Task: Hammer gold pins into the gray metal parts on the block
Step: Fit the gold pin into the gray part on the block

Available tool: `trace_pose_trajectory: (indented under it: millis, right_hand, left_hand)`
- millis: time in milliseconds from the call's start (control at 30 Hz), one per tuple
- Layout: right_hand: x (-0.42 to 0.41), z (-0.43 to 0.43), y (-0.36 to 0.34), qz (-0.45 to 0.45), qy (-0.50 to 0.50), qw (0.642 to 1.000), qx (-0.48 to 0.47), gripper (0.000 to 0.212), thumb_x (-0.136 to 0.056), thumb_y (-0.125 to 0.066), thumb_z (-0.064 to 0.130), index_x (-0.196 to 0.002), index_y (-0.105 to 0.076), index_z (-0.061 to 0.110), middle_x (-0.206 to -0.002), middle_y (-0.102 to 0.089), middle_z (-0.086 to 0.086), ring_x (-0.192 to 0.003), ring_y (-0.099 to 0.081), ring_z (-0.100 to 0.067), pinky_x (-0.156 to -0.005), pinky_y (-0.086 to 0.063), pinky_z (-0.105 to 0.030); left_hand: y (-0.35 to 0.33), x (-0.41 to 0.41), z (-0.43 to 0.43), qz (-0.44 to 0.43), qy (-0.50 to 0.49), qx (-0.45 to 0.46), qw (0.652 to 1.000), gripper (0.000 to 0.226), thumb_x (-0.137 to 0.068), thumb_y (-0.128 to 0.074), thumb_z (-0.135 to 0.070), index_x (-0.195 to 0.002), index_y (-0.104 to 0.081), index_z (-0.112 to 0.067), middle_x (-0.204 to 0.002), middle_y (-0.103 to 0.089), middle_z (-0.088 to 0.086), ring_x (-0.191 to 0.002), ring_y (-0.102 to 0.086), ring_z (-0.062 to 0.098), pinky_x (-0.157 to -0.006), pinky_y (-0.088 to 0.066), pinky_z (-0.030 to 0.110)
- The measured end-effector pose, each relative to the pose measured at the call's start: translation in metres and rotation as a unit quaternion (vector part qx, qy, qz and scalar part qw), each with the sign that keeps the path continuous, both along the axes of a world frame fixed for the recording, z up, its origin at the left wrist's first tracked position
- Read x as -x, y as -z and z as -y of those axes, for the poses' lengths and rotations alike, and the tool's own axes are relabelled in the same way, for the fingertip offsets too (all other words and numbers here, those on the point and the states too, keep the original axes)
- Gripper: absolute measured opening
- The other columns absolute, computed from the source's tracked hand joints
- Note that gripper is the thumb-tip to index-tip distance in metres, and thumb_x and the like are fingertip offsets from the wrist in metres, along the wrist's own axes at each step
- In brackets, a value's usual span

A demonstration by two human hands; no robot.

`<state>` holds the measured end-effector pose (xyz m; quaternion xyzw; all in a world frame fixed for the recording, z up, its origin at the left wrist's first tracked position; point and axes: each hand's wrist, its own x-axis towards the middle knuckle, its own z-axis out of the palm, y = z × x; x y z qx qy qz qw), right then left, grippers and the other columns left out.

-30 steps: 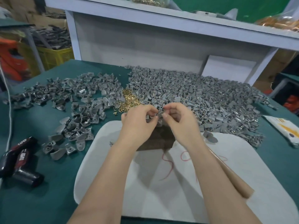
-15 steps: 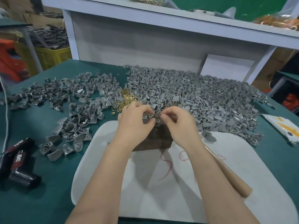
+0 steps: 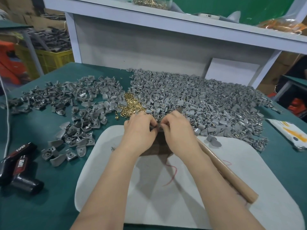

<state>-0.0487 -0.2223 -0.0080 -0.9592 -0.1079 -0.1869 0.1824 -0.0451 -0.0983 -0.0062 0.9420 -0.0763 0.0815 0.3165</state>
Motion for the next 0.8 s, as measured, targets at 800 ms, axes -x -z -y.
trace_pose_trajectory:
  millis: [800]
  right_hand:
    - [0.004, -0.008, -0.006, -0.030, 0.046, 0.999, 0.000, 0.010, -0.091, -0.053, 0.013, -0.092, -0.062, 0.010, -0.100, -0.053, -0.004, -0.095, -0.053, -0.023, -0.075, -0.029, -0.024]
  left_hand:
    - [-0.003, 0.004, 0.000, 0.009, 0.004, 0.009, 1.000, 0.008, -0.089, -0.063, -0.028, -0.090, -0.068, -0.021, -0.103, -0.056, -0.002, -0.106, -0.052, 0.024, -0.092, -0.043, 0.042]
